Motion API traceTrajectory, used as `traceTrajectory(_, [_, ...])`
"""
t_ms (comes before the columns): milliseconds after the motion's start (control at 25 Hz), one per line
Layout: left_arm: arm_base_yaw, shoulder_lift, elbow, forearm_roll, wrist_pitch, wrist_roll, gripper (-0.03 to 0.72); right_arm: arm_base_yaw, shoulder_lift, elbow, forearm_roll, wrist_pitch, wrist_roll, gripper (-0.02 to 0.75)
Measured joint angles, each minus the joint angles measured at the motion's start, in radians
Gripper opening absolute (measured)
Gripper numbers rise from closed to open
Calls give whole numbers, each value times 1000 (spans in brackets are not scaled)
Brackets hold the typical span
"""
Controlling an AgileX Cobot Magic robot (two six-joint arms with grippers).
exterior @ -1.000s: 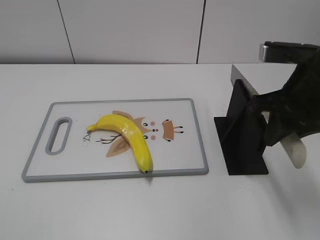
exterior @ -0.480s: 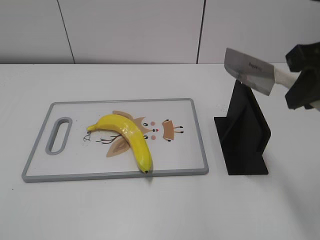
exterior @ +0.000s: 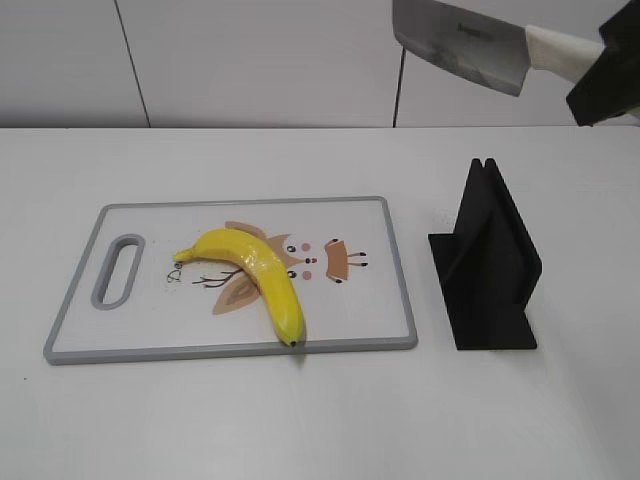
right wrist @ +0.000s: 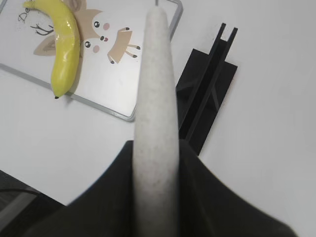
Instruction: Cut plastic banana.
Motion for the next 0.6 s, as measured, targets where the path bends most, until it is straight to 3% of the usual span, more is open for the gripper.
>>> traceTrajectory(280, [0, 346, -154, -63, -154, 210, 552, 0, 122, -66, 28, 0, -296, 169])
traceTrajectory(600, [0, 721, -400, -278, -116, 634, 552, 0, 259, -172, 124, -1, -641, 169])
